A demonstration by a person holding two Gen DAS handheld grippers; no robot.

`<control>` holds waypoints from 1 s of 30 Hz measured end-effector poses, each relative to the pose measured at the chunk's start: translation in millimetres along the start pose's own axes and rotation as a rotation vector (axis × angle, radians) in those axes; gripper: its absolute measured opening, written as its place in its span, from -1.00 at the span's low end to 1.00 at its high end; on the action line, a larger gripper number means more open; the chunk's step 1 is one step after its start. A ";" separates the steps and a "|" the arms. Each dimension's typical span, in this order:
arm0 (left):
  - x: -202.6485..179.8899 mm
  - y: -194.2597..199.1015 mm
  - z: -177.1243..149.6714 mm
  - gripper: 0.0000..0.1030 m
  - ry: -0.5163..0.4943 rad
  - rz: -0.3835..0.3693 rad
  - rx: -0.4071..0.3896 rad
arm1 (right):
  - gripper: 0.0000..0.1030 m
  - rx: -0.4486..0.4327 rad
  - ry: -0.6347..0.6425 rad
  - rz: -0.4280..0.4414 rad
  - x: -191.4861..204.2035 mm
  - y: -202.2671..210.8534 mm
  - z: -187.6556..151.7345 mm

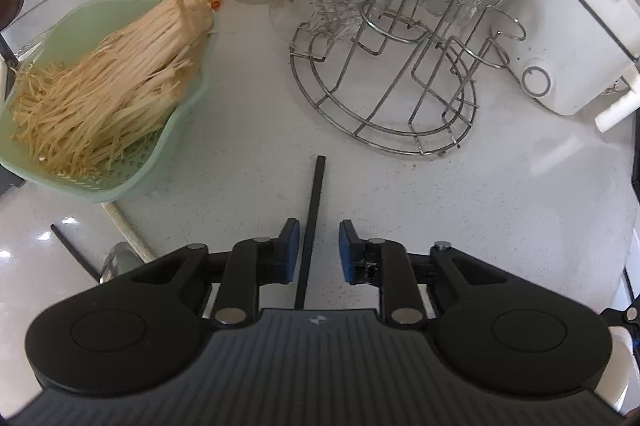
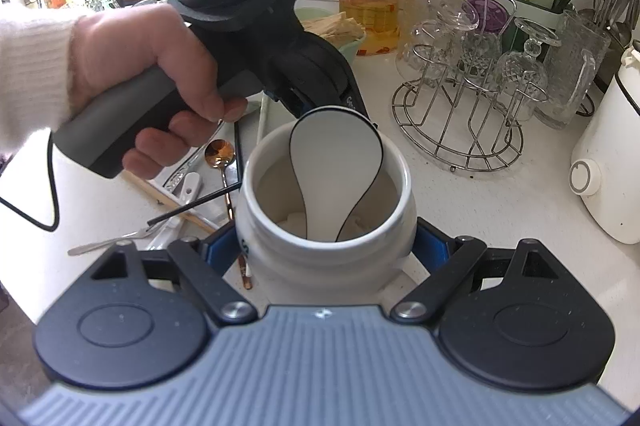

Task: Organize utensils
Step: 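Close the left tool on the black chopstick, then lift the black chopstick with the left tool above the held mug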

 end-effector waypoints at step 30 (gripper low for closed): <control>11.9 116.0 -51.4 -0.90 0.212 -0.042 -0.181 | 0.76 -0.011 -0.018 -0.026 4.2 2.7 -1.0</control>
Point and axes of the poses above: each gripper's, at about its wrist camera, not at the fingertips, and y roughly against the way its jaws point, x to its left, z to its top, the point moved 1 cm from there along -y, roughly the way its jaws point, and after that the axes turned 3 degrees about y, right-handed, at the moved point
